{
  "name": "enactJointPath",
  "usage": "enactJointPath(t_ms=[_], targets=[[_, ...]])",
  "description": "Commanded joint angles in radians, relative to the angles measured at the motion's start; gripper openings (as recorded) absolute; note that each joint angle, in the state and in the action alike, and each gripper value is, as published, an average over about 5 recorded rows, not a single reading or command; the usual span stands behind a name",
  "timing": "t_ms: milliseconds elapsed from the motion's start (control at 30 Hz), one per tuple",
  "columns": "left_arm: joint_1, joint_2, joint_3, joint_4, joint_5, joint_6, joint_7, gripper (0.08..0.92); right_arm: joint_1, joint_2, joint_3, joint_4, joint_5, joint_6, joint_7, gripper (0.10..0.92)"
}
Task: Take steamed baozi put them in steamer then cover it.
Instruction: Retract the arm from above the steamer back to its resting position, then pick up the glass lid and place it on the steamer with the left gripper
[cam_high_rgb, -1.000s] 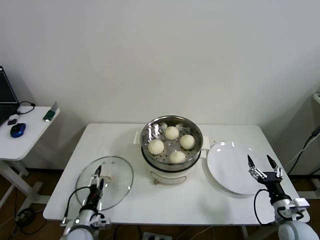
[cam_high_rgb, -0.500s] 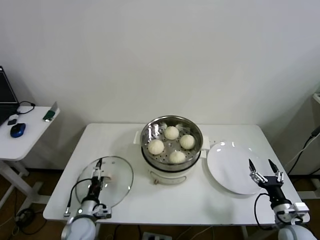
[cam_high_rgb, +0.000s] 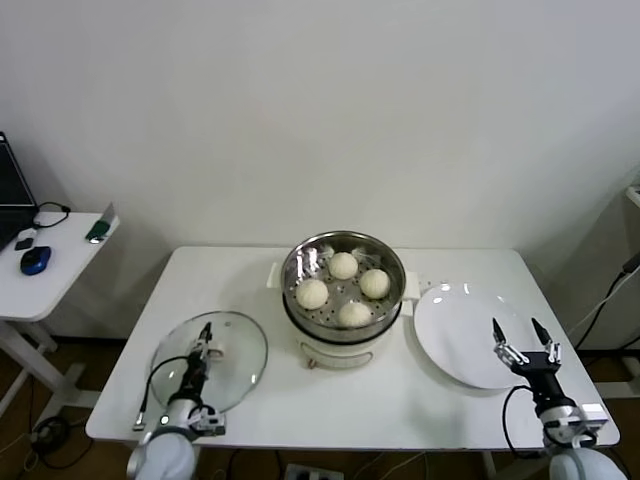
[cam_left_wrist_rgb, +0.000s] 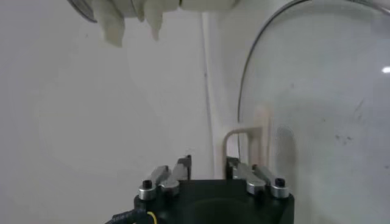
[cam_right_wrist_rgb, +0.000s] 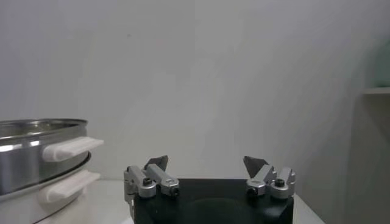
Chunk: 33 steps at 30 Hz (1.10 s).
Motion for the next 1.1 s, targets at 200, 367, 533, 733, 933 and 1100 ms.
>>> enactJointPath(t_ms=[200,367,533,733,933,1100], targets=[[0.014,0.025,-0.007,-0.076,-0.037,0.033,-0.023,0.230,0.011,0.003,-0.001,-0.019,-0.024,0.006,-0.001,0.823],[0.069,0.053,-0.022,-0.198,-0.044,0.088,-0.019,0.149,0.023,-0.005,-0.001,-0.029,-0.028,0.006,-0.001,0.823],[0.125,0.094,-0.036,-0.340,-0.050,0.195,-0.003,0.150,0.041,-0.019,-0.009,-0.044,-0.040,0.006,0.002,0.823],[0.144,0.176,-0.051,-0.499,-0.107,0.335,0.010,0.150,0.069,-0.041,-0.028,-0.067,-0.052,0.004,0.006,0.823],[0.109,0.310,-0.026,-0.605,-0.208,0.413,0.004,0.150,0.103,-0.065,-0.062,-0.092,-0.067,0.003,0.008,0.823],[-0.014,0.401,0.098,-0.657,-0.266,0.499,0.088,0.150,0.126,-0.072,-0.090,-0.105,-0.073,0.002,0.009,0.823]])
